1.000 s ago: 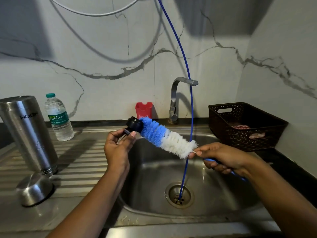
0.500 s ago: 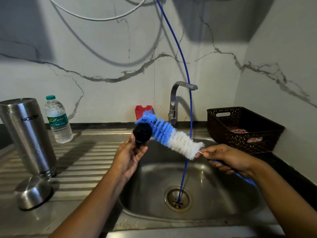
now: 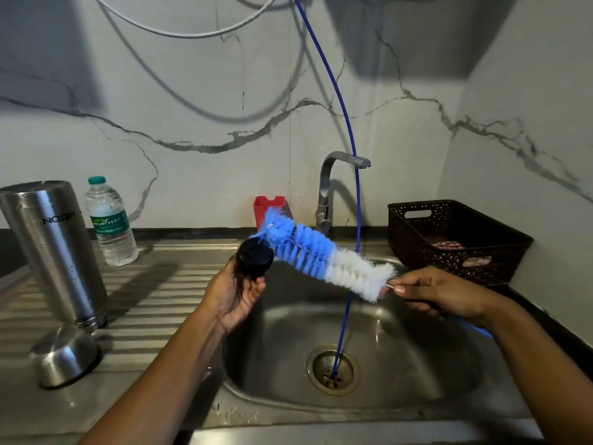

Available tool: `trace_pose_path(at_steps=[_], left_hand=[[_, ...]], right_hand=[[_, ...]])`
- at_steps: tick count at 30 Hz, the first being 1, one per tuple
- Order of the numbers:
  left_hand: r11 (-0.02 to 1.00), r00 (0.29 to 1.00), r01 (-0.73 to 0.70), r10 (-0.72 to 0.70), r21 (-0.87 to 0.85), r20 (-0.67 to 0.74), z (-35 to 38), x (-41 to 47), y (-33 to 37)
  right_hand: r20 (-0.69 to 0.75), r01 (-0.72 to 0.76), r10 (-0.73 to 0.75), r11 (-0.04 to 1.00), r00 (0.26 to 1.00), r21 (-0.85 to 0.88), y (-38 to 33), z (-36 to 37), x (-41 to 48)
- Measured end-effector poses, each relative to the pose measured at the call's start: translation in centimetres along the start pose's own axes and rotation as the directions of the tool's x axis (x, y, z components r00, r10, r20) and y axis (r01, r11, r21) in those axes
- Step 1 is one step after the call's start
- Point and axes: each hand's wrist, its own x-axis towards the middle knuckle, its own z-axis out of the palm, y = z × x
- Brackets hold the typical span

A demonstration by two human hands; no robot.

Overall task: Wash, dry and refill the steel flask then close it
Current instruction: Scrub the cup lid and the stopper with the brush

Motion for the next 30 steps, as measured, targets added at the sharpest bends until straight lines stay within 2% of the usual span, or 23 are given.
trace_pose_path(at_steps=[8,10,12,14,17,21,26,30], left_hand=[[0.999,0.998,0.014,-0.013,0.03,-0.063,-0.1,0.3,-0.1],[1.0,0.995,-0.012,0.013,0.009,-0.099,-0.6,0.5,0.1],[0.999,0.992,-0.042,0.039,-0.026,-0.119,-0.6,0.5,0.0],[0.996,0.987,-0.082,0.075,-0.042,-0.139,-0.4,0.5,-0.1],[0.988,0.978,-0.139,0.126,-0.07,-0.166,-0.4,0.4,-0.2],[0.975,0.964,-0.197,0.175,-0.098,-0.202,-0.8,0.2,0.4],[0.978,0.966,-0.195,0.179,-0.072,-0.186,0.0,0.1,-0.5],[0.964,0.954,-0.239,0.212,-0.112,-0.214,-0.6,0.2,0.1]], right_hand=[[-0.041,0.02,-0.022,0.998,0.999,-0.065,0.1,0.7,0.7],[-0.103,0.037,-0.045,0.997,0.994,-0.07,0.1,-0.4,0.0],[-0.225,0.071,-0.086,0.995,0.971,-0.075,0.1,-0.6,0.3],[-0.273,0.093,-0.138,0.981,0.952,-0.17,0.1,0.8,1.4],[-0.231,0.128,-0.211,0.936,0.95,-0.328,0.4,3.2,3.1],[-0.196,0.119,-0.177,0.953,0.965,-0.278,-0.3,1.9,1.7],[-0.208,0.154,-0.23,0.933,0.951,-0.325,0.0,3.9,3.3],[-0.159,0.126,-0.173,0.955,0.972,-0.269,0.0,2.5,2.3]])
